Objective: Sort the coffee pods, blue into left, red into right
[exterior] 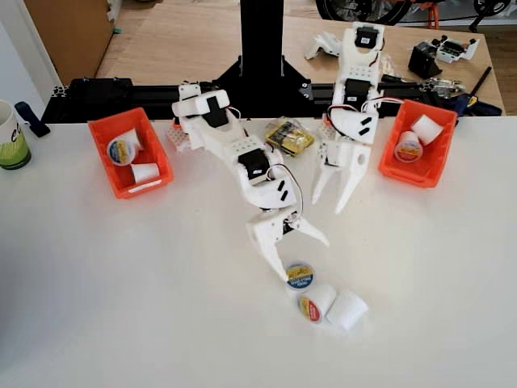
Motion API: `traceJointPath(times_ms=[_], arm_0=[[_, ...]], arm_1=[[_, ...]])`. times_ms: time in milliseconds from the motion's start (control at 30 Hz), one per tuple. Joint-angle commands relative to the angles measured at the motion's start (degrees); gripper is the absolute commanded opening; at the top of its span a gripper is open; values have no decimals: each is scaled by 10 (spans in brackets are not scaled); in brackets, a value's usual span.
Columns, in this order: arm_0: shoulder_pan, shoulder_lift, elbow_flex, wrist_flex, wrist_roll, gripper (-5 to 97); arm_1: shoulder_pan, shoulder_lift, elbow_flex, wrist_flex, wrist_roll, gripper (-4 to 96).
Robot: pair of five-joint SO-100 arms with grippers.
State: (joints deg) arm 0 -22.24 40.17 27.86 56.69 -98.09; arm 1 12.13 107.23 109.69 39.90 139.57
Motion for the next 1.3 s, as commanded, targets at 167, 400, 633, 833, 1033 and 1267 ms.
traceJointPath(times_ms=[167, 400, 633, 833, 1033, 1267], arm_0=[[5, -25, -28, -38, -13, 420], [13, -36, -28, -34, -26, 418], [16, -41, -28, -18, -37, 398], [16, -47, -28, -10, -46, 363], [12, -53, -28, -10, -49, 349], [3, -55, -28, -10, -60, 327]], arm_1=[[-5, 15, -31, 2, 7, 256], [-7, 15, -33, -4, 20, 252], [-4, 15, -40, 4, 26, 245], [-4, 14, -44, 8, 34, 240], [-4, 14, -45, 7, 36, 236], [-7, 13, -46, 4, 40, 231]])
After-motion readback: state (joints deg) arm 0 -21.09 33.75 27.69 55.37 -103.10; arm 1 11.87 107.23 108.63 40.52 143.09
